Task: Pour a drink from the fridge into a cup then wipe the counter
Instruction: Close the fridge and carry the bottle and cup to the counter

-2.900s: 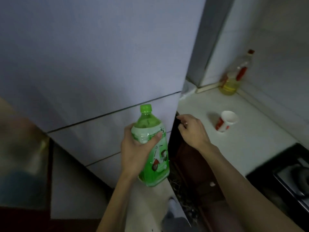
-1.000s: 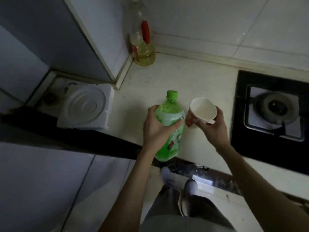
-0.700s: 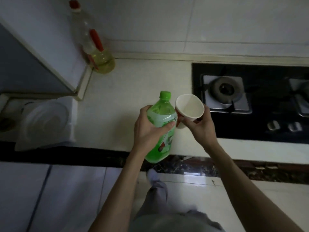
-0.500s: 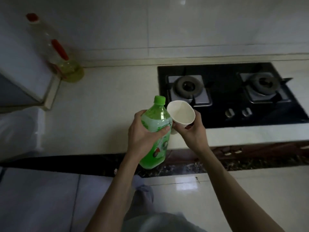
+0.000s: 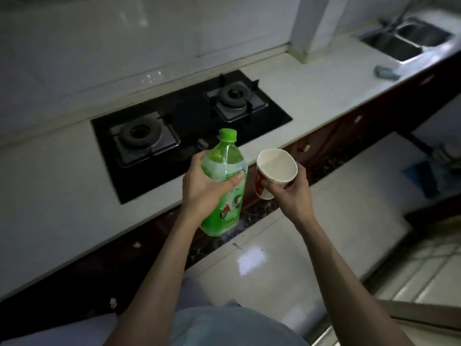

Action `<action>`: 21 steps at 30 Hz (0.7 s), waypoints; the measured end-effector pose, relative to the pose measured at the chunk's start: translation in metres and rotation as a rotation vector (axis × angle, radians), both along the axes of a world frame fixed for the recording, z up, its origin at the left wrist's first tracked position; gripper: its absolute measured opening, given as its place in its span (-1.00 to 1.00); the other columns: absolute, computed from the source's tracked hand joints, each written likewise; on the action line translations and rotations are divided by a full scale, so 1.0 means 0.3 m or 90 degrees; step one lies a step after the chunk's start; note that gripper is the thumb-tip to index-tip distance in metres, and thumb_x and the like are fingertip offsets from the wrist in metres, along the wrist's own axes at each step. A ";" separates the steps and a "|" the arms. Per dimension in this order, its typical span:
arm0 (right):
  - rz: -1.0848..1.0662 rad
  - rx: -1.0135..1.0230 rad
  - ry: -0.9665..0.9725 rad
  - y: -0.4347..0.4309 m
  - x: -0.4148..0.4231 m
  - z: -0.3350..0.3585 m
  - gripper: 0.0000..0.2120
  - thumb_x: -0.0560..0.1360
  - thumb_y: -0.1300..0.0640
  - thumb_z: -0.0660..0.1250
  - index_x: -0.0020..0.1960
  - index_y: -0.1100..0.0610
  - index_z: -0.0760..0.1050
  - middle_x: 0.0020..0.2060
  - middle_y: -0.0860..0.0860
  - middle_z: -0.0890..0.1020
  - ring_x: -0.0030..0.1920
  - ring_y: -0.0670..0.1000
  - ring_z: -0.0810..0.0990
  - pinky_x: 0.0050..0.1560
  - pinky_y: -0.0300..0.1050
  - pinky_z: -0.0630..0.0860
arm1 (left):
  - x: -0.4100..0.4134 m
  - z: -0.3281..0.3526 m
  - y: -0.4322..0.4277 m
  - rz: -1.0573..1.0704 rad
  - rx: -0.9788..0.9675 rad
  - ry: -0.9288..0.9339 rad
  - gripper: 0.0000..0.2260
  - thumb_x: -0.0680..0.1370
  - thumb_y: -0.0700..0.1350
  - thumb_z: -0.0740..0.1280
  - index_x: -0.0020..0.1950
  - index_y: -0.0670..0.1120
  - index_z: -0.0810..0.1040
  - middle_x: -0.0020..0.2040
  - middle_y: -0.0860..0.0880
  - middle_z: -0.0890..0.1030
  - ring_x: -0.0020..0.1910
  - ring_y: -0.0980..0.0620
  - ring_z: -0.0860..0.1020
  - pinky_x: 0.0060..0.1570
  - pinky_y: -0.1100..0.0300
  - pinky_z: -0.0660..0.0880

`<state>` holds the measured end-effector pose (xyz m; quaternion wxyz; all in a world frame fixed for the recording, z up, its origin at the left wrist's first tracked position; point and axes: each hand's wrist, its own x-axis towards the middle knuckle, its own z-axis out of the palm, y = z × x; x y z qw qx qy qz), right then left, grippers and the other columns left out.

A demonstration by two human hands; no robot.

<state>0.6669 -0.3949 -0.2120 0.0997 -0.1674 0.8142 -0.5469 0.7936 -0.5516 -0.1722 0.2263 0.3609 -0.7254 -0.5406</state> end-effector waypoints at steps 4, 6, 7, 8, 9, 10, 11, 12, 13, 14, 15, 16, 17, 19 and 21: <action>-0.110 0.005 0.005 0.186 -0.113 0.004 -0.28 0.34 0.09 0.56 0.40 0.12 0.31 0.16 -0.07 0.51 0.15 -0.06 0.49 0.00 -0.23 0.40 | -0.169 0.019 0.095 -0.073 0.001 0.008 -0.31 0.20 0.08 0.64 0.25 0.10 0.43 0.10 0.11 0.60 0.06 0.13 0.60 0.11 0.08 0.57; -0.150 0.014 0.010 0.259 -0.167 -0.001 -0.31 0.35 0.08 0.55 0.38 0.11 0.32 0.17 -0.06 0.51 0.15 -0.05 0.49 0.02 -0.20 0.41 | -0.250 0.022 0.142 -0.109 0.000 0.013 -0.31 0.21 0.07 0.64 0.26 0.09 0.43 0.10 0.11 0.59 0.06 0.13 0.59 0.08 0.13 0.57; -0.164 0.019 0.011 0.287 -0.195 -0.003 -0.32 0.35 0.08 0.55 0.37 0.10 0.32 0.17 -0.07 0.50 0.15 -0.05 0.48 0.03 -0.18 0.42 | -0.290 0.020 0.164 -0.125 0.000 0.016 -0.32 0.22 0.05 0.64 0.26 0.09 0.43 0.09 0.12 0.59 0.06 0.15 0.59 0.06 0.19 0.55; -0.176 0.025 0.012 0.306 -0.224 -0.007 -0.32 0.35 0.07 0.55 0.36 0.10 0.32 0.17 -0.07 0.49 0.15 -0.05 0.48 0.05 -0.16 0.44 | -0.328 0.017 0.183 -0.139 0.002 0.019 -0.35 0.23 0.04 0.64 0.23 0.10 0.43 0.07 0.14 0.58 0.05 0.18 0.58 0.02 0.25 0.53; -0.185 0.030 0.014 0.319 -0.254 -0.010 -0.32 0.34 0.06 0.56 0.36 0.10 0.32 0.17 -0.06 0.49 0.16 -0.05 0.48 0.06 -0.15 0.44 | -0.368 0.012 0.200 -0.154 0.004 0.020 -0.37 0.24 0.02 0.64 0.20 0.12 0.42 0.04 0.17 0.57 0.04 0.22 0.57 -0.01 0.31 0.51; -0.192 0.034 0.015 0.328 -0.290 -0.013 -0.32 0.34 0.06 0.56 0.35 0.11 0.33 0.18 -0.05 0.50 0.16 -0.04 0.49 0.05 -0.15 0.44 | -0.413 0.007 0.217 -0.170 0.007 0.019 -0.39 0.24 0.01 0.64 0.18 0.14 0.41 0.02 0.20 0.56 0.03 0.24 0.56 -0.04 0.34 0.50; -0.197 0.036 0.015 0.332 -0.329 -0.017 -0.32 0.33 0.06 0.56 0.35 0.12 0.33 0.18 -0.04 0.50 0.15 -0.04 0.49 0.04 -0.16 0.44 | -0.458 0.000 0.231 -0.185 0.010 0.019 -0.38 0.24 0.01 0.64 0.18 0.15 0.41 0.03 0.21 0.56 0.03 0.24 0.56 -0.03 0.33 0.50; -0.202 0.036 0.014 0.334 -0.371 -0.020 -0.31 0.33 0.06 0.56 0.35 0.12 0.33 0.18 -0.04 0.50 0.15 -0.04 0.48 0.03 -0.18 0.43 | -0.505 -0.012 0.242 -0.200 0.015 0.019 -0.37 0.24 0.01 0.64 0.19 0.15 0.41 0.04 0.20 0.56 0.04 0.22 0.56 -0.01 0.29 0.52; -0.207 0.039 0.013 0.335 -0.415 -0.022 -0.31 0.33 0.06 0.56 0.36 0.12 0.32 0.17 -0.05 0.50 0.14 -0.06 0.48 0.01 -0.22 0.42 | -0.555 -0.023 0.251 -0.212 0.021 0.018 -0.36 0.23 0.01 0.64 0.21 0.13 0.41 0.05 0.19 0.56 0.05 0.20 0.57 0.01 0.26 0.54; -0.212 0.044 0.013 0.336 -0.461 -0.023 -0.31 0.33 0.06 0.56 0.36 0.12 0.32 0.16 -0.07 0.49 0.12 -0.08 0.47 -0.02 -0.26 0.40 | -0.608 -0.034 0.257 -0.219 0.027 0.017 -0.36 0.23 0.02 0.64 0.22 0.12 0.42 0.06 0.18 0.57 0.05 0.19 0.57 0.02 0.24 0.55; -0.216 0.053 0.014 0.336 -0.510 -0.022 -0.31 0.34 0.05 0.56 0.36 0.12 0.32 0.15 -0.08 0.48 0.11 -0.09 0.46 -0.06 -0.28 0.38 | -0.665 -0.046 0.260 -0.224 0.033 0.017 -0.35 0.23 0.03 0.64 0.24 0.10 0.43 0.06 0.18 0.58 0.05 0.18 0.58 0.01 0.24 0.55; -0.219 0.061 0.014 0.338 -0.562 -0.021 -0.31 0.34 0.05 0.56 0.36 0.11 0.32 0.14 -0.09 0.47 0.11 -0.09 0.45 -0.06 -0.28 0.37 | -0.725 -0.054 0.262 -0.226 0.038 0.017 -0.34 0.23 0.03 0.64 0.24 0.10 0.43 0.06 0.18 0.57 0.05 0.19 0.58 -0.01 0.27 0.54; -0.224 0.068 0.011 0.341 -0.614 -0.019 -0.31 0.34 0.05 0.56 0.35 0.11 0.32 0.13 -0.09 0.47 0.10 -0.09 0.45 -0.06 -0.26 0.37 | -0.786 -0.061 0.263 -0.227 0.043 0.016 -0.34 0.23 0.03 0.64 0.25 0.10 0.43 0.05 0.19 0.57 0.05 0.20 0.57 -0.03 0.30 0.52; -0.231 0.084 0.003 0.350 -0.722 -0.014 -0.31 0.33 0.04 0.56 0.36 0.09 0.33 0.15 -0.08 0.49 0.10 -0.10 0.45 -0.06 -0.26 0.37 | -0.907 -0.068 0.260 -0.227 0.050 0.015 -0.35 0.23 0.04 0.64 0.23 0.12 0.42 0.05 0.19 0.55 0.05 0.19 0.57 -0.03 0.30 0.51; -0.233 0.099 0.006 0.358 -0.827 -0.007 -0.30 0.32 0.02 0.56 0.36 0.07 0.33 0.18 -0.06 0.49 0.11 -0.09 0.46 -0.04 -0.26 0.38 | -1.018 -0.073 0.253 -0.226 0.055 0.010 -0.36 0.22 0.05 0.64 0.20 0.15 0.41 0.04 0.20 0.56 0.04 0.19 0.56 0.03 0.22 0.54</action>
